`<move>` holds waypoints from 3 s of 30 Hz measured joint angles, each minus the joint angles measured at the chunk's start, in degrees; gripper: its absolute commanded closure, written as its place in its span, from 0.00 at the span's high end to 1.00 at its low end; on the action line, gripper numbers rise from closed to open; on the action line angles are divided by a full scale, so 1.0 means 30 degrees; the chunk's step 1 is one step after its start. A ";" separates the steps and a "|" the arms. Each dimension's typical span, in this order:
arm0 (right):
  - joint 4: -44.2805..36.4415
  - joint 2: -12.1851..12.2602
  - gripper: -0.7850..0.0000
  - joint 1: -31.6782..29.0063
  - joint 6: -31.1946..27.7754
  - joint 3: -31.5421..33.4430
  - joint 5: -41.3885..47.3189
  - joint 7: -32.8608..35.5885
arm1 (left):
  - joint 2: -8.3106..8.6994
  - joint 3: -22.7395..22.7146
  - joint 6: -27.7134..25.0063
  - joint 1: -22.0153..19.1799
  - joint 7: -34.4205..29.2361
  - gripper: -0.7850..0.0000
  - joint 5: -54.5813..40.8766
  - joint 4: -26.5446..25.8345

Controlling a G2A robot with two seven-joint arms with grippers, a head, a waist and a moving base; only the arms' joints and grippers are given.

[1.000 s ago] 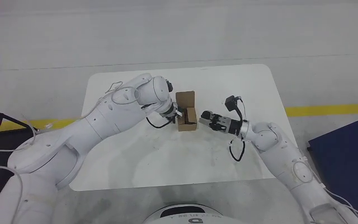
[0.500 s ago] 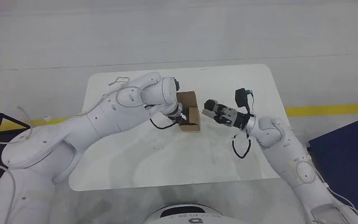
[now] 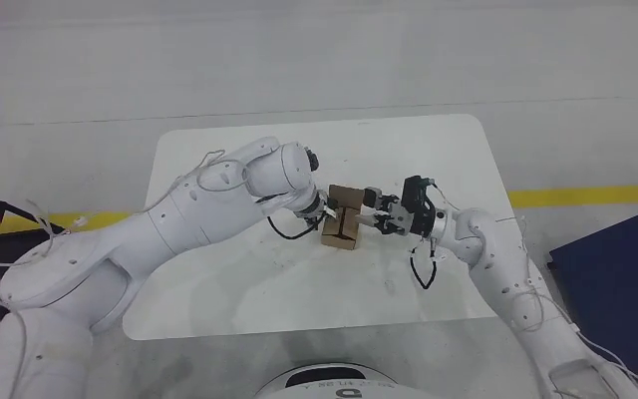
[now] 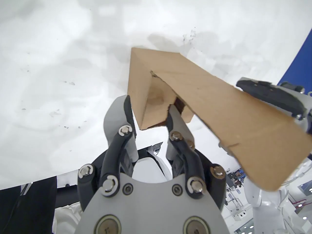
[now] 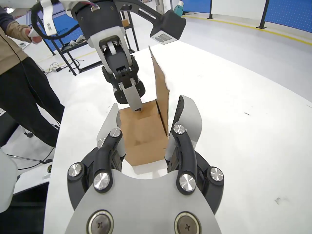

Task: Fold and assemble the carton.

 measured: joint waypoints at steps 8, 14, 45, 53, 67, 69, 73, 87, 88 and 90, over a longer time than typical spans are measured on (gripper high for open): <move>0.0339 0.0033 0.72 0.0029 0.0358 -0.0051 -0.4095 -0.3936 | 0.2344 -0.3244 0.0230 0.3091 0.2265 0.79 -0.0584 -0.2436; 0.0092 0.0047 0.90 -0.0018 0.0735 -0.0637 -0.6711 -0.5477 | 0.4276 -0.5899 0.0364 0.5432 0.2948 0.64 0.0399 -0.5181; 0.0707 0.0029 0.80 0.1032 0.2461 -0.2560 -1.1202 -0.5858 | 0.2165 -0.5510 -0.1112 0.3799 0.2681 0.69 -0.2273 0.0933; 0.1017 -0.0005 0.77 0.1745 0.2025 -0.3064 -1.1727 -0.6154 | 0.1724 -0.4934 -0.1522 0.3485 0.2339 0.87 -0.1496 0.0819; 0.2737 -0.0271 0.73 0.3095 0.2590 -0.3650 -1.1308 -0.7084 | 0.1038 -0.3557 -0.2743 0.2853 0.0161 0.82 0.0459 0.1338; 0.2962 -0.0288 0.70 0.3202 0.2752 -0.3649 -1.1209 -0.7302 | 0.0897 -0.3337 -0.2689 0.2791 -0.0035 0.82 0.0705 0.1363; 0.3334 -0.0317 0.70 0.3272 0.2983 -0.3713 -1.1098 -0.7658 | 0.0587 -0.2840 -0.2463 0.2557 -0.0468 0.83 0.1270 0.1475; 0.2111 0.0597 0.86 0.1628 0.1995 -0.2053 -1.1017 -0.8993 | -0.0223 -0.2494 -0.2265 0.2144 -0.1006 0.82 0.1824 0.2451; 0.1861 0.0619 0.87 0.1474 0.2367 -0.1926 -1.0903 -0.8958 | -0.0269 -0.2472 -0.2299 0.2145 -0.1036 0.82 0.1842 0.2502; 0.1517 0.0581 0.87 0.1269 0.3085 -0.1850 -1.0523 -0.8604 | -0.0389 -0.2399 -0.2397 0.2166 -0.1130 0.82 0.1879 0.2631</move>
